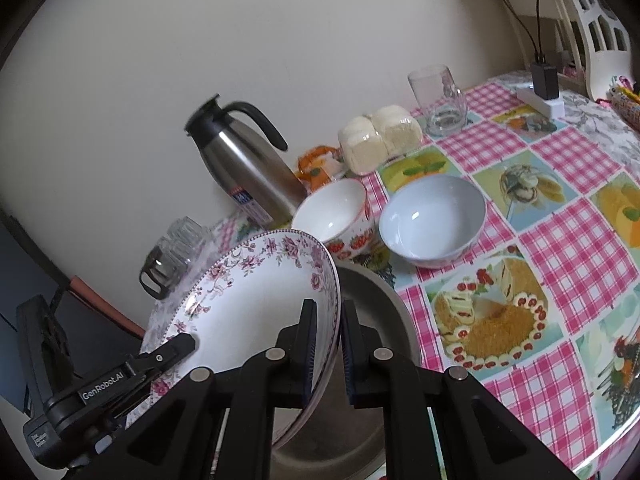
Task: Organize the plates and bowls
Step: 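Carry the plate with both grippers and lower it into the steel tray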
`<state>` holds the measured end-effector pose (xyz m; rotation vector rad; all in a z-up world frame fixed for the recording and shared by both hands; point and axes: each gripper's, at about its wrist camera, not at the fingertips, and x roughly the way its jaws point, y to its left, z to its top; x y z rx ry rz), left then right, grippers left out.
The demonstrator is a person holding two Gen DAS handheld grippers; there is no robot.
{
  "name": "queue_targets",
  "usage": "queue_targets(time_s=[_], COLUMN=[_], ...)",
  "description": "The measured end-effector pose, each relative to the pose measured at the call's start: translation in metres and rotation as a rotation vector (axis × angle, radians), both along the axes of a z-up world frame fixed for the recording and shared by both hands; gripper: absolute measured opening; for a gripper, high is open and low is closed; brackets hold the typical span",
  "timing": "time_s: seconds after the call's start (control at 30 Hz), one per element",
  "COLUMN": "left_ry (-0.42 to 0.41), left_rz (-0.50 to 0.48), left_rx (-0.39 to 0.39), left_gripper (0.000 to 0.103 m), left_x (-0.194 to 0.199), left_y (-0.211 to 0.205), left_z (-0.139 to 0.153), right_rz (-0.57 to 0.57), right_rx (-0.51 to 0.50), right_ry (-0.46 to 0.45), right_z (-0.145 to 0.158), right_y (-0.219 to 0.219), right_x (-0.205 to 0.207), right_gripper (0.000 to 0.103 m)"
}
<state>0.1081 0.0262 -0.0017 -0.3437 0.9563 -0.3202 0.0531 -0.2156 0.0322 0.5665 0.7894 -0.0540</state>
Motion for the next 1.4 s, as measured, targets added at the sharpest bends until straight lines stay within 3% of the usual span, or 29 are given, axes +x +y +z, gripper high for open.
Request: queue_targets(time_s=[0.4, 0.8, 1.4], left_ry=[0.165, 0.287, 0.343], left_rz=[0.034, 0.060, 0.061], left_rx=[0.057, 0.062, 0.059], left_gripper=[0.020, 0.020, 0.024], left_x=[0.009, 0.014, 0.014], left_y=[0.001, 0.002, -0.004], left_z=[-0.036, -0.064, -0.070], right_rz=[0.024, 0.052, 0.058], right_rx=[-0.015, -0.026, -0.032], right_ry=[0.106, 0.167, 0.233], right_z=[-0.028, -0.048, -0.065], right_y=[0.005, 0.009, 0.007], right_x=[0.011, 0.020, 0.023], right_gripper=[0.013, 0.013, 0.015])
